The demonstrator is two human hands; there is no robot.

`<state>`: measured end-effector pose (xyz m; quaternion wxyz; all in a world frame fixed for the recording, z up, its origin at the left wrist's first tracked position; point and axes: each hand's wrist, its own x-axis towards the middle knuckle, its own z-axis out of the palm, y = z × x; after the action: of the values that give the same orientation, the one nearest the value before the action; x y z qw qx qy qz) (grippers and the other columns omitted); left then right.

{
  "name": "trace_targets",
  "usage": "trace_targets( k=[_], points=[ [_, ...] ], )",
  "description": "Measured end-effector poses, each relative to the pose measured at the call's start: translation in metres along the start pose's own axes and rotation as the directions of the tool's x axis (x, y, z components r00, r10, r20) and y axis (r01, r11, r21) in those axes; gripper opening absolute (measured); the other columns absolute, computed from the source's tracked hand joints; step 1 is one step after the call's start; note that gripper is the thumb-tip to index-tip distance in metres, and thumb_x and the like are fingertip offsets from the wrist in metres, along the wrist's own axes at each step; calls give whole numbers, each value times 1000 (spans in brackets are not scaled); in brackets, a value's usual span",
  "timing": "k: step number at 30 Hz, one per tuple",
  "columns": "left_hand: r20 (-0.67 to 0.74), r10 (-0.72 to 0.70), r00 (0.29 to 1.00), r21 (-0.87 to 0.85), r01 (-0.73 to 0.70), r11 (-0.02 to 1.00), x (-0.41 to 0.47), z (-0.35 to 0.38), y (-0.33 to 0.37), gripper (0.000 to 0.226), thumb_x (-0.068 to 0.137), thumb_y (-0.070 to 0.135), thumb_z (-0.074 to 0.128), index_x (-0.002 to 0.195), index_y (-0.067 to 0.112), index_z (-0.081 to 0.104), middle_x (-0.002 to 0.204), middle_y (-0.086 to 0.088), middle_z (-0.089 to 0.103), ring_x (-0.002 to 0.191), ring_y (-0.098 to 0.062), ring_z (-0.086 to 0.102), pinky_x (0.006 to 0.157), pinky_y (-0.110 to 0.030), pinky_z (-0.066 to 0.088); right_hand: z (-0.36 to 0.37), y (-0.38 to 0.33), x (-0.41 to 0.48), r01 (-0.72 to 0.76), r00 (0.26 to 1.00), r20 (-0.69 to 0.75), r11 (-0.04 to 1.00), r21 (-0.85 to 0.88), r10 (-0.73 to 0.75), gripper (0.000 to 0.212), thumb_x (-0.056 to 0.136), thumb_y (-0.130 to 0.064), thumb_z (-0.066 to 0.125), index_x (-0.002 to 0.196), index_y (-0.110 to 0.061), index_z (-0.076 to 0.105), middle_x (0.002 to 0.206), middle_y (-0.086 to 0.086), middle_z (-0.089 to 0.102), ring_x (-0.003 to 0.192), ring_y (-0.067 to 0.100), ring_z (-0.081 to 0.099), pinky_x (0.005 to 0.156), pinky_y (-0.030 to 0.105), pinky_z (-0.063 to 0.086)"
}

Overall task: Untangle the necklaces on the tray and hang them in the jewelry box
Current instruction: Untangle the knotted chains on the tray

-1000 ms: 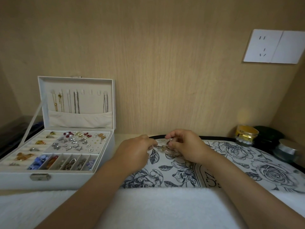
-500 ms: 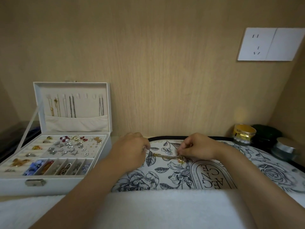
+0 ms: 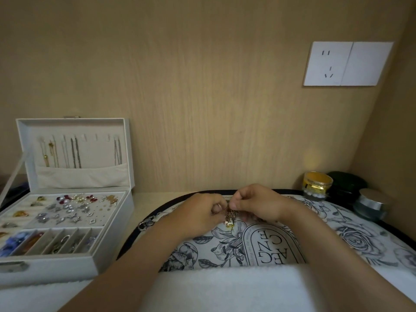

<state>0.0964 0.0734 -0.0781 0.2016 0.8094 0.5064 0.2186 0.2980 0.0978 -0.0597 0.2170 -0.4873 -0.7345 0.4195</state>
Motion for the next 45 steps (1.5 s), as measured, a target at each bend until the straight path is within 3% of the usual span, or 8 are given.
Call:
trace_targets(
  k=[3,12,16,21,26,32,38,45],
  points=[
    [-104,-56,993,-129,43,991,-3,0,-9,10,95,24,64,93,30,72,82,11,69,76,-6,63,75,-30,52,5,-3,1,21,1000,-3,995,92,-21,10,98,-20,63,97,-14,71,70,-1,69,61,10,63,48,19,42],
    [-235,-243,941,-590,61,805,-7,2,-6,19,99,12,54,86,19,67,52,18,58,47,-6,55,71,-44,58,15,-10,1,-1,997,81,988,153,-12,21,84,-40,77,95,-22,80,88,9,69,78,20,55,76,35,43],
    [-288,-252,924,-575,44,817,-11,-1,-3,22,97,14,56,82,23,68,57,10,61,51,-17,51,52,-29,42,15,-12,0,-18,994,105,991,135,4,14,86,-33,76,88,-19,79,85,-1,74,78,13,59,78,27,45],
    [-316,-274,908,-596,35,802,-12,-3,-6,18,95,14,59,83,22,71,86,-8,73,70,-18,62,67,-29,48,17,-10,2,41,998,34,941,335,-56,15,79,-27,61,72,-20,72,104,11,75,94,23,62,82,34,48],
    [-255,-297,920,-687,44,726,-12,-3,-5,23,95,6,53,79,14,66,53,13,51,46,-4,42,46,-18,30,16,-6,6,28,986,118,822,568,-115,19,79,-12,57,98,-8,59,92,13,69,87,27,62,84,39,52],
    [-215,-314,925,-791,23,611,-12,-6,-9,29,95,-1,46,77,12,64,65,-1,55,49,-17,46,43,-24,32,22,-7,7,24,999,-36,904,426,-10,24,92,7,61,110,-5,70,84,8,73,59,14,65,63,31,60],
    [-69,-256,964,-826,89,556,-8,-3,-8,28,85,7,46,68,17,66,77,-16,59,62,-26,44,46,-24,24,36,-13,13,-7,953,-286,953,302,98,18,81,-5,80,96,-3,71,83,18,74,49,20,59,49,32,57],
    [-77,-224,972,-803,72,592,-14,-5,-2,20,99,15,56,79,15,57,50,10,42,46,-9,31,49,-27,20,40,-11,18,-36,922,-378,991,129,83,34,75,-20,88,83,-14,56,65,3,58,44,14,51,43,26,44]
  ],
)
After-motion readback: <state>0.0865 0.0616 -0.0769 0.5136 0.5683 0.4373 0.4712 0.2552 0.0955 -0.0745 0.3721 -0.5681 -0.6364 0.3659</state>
